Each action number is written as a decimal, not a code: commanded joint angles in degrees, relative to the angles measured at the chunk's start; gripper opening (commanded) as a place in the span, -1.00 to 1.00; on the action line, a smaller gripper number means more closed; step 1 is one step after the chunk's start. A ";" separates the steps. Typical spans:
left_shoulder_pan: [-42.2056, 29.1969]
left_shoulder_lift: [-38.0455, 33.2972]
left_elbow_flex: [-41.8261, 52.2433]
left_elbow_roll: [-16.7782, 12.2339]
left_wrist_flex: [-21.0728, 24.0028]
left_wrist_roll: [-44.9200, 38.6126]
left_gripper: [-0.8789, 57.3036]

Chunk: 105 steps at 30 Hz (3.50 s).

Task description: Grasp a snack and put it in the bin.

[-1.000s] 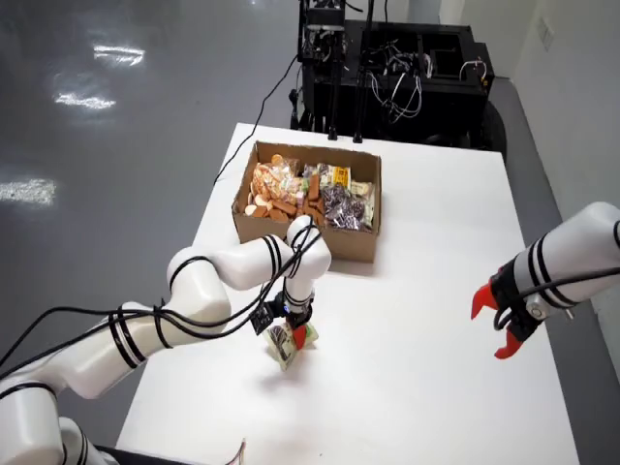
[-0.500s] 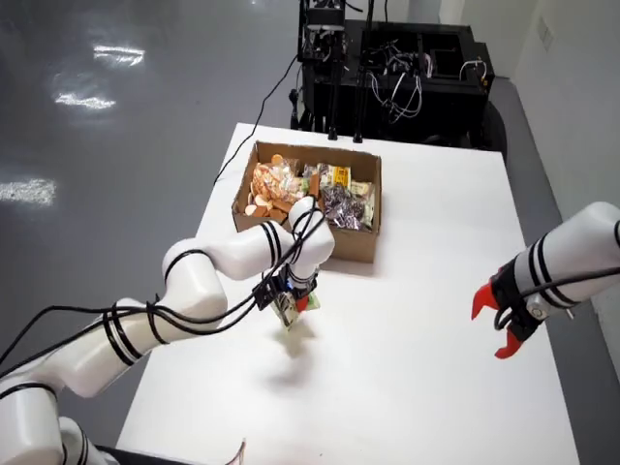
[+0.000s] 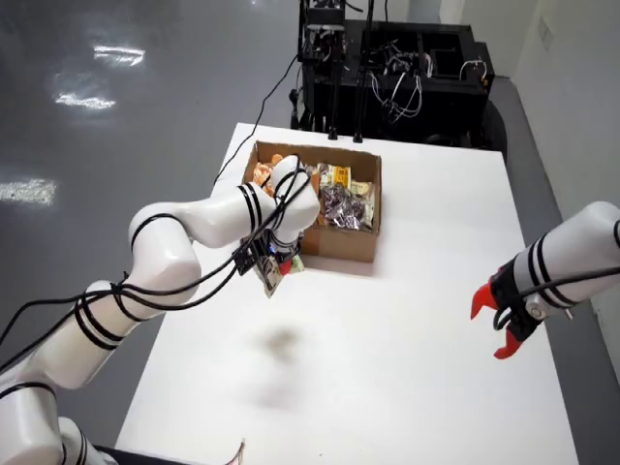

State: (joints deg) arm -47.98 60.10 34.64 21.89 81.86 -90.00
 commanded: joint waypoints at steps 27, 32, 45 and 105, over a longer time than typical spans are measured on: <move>6.21 18.36 -42.10 4.14 -0.30 45.30 -0.99; 7.64 21.91 -49.25 4.36 -0.92 50.87 -0.99; 8.47 25.46 -55.89 3.86 -12.61 63.75 -0.99; -2.29 25.76 -57.79 -7.24 -15.26 93.45 -0.97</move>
State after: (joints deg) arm -49.58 85.86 -23.49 16.28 65.69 2.10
